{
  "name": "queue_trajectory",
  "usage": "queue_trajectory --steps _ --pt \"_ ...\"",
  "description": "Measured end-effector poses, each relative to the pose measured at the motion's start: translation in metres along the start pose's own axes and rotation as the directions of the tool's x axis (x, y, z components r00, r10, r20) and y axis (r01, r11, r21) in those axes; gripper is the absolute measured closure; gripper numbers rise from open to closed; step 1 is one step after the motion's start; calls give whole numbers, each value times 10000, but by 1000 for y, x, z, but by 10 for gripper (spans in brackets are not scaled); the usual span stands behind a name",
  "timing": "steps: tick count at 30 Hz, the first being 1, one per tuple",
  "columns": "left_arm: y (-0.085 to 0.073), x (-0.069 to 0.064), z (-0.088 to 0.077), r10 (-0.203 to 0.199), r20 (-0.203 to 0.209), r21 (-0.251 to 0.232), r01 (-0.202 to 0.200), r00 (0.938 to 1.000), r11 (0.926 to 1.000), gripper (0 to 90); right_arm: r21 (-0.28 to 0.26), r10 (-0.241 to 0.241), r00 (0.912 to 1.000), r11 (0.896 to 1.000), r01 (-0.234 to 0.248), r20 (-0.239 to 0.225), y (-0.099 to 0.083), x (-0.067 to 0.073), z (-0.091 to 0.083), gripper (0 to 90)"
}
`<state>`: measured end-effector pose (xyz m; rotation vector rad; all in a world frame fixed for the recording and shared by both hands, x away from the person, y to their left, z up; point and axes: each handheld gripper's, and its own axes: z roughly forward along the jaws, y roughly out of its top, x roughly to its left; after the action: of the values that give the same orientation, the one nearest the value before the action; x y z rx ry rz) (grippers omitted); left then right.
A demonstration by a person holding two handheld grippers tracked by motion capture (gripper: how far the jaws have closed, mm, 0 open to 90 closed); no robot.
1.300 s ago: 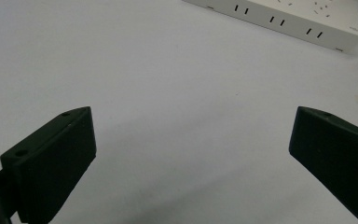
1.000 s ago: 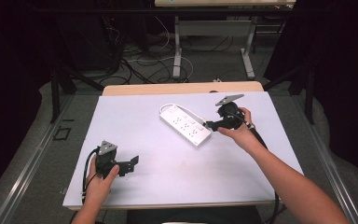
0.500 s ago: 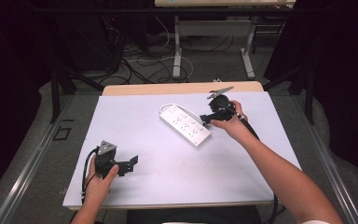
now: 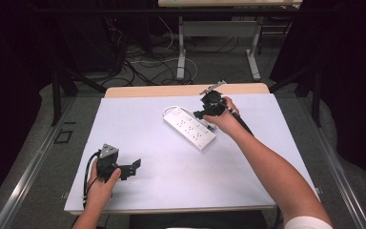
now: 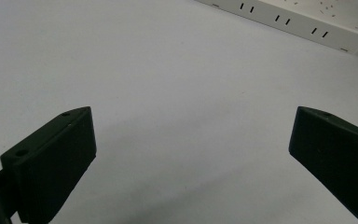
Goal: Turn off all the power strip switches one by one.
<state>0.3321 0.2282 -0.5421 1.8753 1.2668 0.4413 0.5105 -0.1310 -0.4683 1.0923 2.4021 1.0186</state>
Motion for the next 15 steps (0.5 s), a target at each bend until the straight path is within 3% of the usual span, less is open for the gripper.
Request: queue_trajectory --steps 5,8,15 --pt "0 1 -1 0 15 38 -1 10000 10000 5 -15 119 9999 9999 -119 29 7 2 12 487" --pt "0 2 -1 12 19 53 -12 10000 10000 5 -422 200 9998 9989 -198 40 10 1 20 509" --pt "0 3 -1 -8 -18 -6 8 10000 10000 6 7 321 9995 9995 -321 57 20 4 34 560"
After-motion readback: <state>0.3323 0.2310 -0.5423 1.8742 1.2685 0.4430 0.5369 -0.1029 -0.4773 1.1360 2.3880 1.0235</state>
